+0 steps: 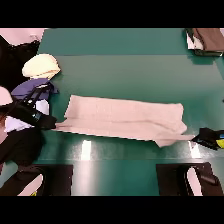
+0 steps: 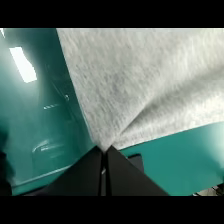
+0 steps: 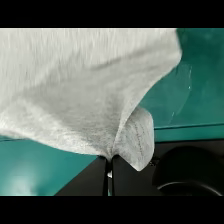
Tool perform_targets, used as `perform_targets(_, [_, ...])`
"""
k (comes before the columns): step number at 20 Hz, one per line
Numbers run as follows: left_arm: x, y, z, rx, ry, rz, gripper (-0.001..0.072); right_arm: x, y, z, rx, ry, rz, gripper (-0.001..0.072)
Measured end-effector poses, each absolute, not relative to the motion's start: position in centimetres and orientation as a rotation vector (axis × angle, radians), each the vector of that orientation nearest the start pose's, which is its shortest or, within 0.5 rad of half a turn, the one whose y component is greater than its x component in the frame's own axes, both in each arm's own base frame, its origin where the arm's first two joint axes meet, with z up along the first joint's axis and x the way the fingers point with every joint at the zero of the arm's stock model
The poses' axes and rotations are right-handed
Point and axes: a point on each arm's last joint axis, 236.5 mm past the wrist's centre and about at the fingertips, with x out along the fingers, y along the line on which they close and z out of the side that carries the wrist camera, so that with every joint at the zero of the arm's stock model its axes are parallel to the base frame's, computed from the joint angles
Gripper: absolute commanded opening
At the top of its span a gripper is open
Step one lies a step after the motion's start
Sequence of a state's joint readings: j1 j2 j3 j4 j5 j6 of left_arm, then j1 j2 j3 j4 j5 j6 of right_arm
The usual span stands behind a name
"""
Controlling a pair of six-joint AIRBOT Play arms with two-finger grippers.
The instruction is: Fold the shirts.
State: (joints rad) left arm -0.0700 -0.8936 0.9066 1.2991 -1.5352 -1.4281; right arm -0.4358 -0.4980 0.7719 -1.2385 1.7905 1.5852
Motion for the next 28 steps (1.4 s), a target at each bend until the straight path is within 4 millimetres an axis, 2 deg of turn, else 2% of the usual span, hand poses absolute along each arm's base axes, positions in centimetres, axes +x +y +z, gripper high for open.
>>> perform_targets(2, [21.4, -7.9, 4.1, -0.050, 1.487, -0.372, 0.0021, 13.5, 1.6, 6.8, 0.525, 1.413, -0.065, 0.0011])
perform_targets(4, [21.9, -7.9, 4.5, -0.053, 1.448, -0.367, 0.0021, 13.7, 1.5, 6.7, 0.523, 1.429, -0.062, 0.0011])
perform_targets(7, [24.3, -8.1, 5.0, -0.063, 1.342, -0.350, 0.0021, 15.5, 1.4, 6.0, 0.507, 1.451, -0.034, 0.0011])
perform_targets(10, [26.9, -8.2, 4.8, -0.075, 1.273, -0.331, 0.0021, 18.4, 1.6, 5.2, 0.472, 1.468, 0.011, 0.0011])
perform_targets(14, [29.9, -8.3, 3.2, -0.089, 1.245, -0.317, 0.0021, 22.6, 1.9, 4.7, 0.424, 1.482, 0.056, 0.0011])
perform_targets(17, [31.5, -8.5, 1.3, -0.093, 1.256, -0.314, 0.0021, 24.5, 2.1, 3.5, 0.418, 1.531, 0.072, 0.0011])
perform_targets(22, [33.5, -8.4, -2.0, -0.094, 1.280, -0.302, 0.0022, 25.3, 2.3, 0.3, 0.427, 1.627, 0.080, 0.0012])
perform_targets(24, [34.4, -8.4, -2.7, -0.095, 1.274, -0.295, 0.0023, 25.3, 2.3, -0.6, 0.431, 1.654, 0.082, 0.0012])
perform_targets(25, [34.9, -8.3, -2.9, -0.096, 1.267, -0.292, 0.0033, 25.6, 2.3, -1.0, 0.433, 1.656, 0.080, 0.0038])
perform_targets(26, [35.4, -8.3, -2.9, -0.095, 1.257, -0.290, 0.0285, 25.7, 2.2, -1.3, 0.435, 1.660, 0.079, 0.0281])
perform_targets(27, [36.0, -8.3, -2.7, -0.092, 1.241, -0.288, 0.0594, 25.8, 2.2, -1.6, 0.433, 1.663, 0.081, 0.0496])
perform_targets(28, [36.6, -8.3, -2.4, -0.090, 1.228, -0.286, 0.0679, 25.9, 2.2, -1.7, 0.429, 1.659, 0.084, 0.0515])
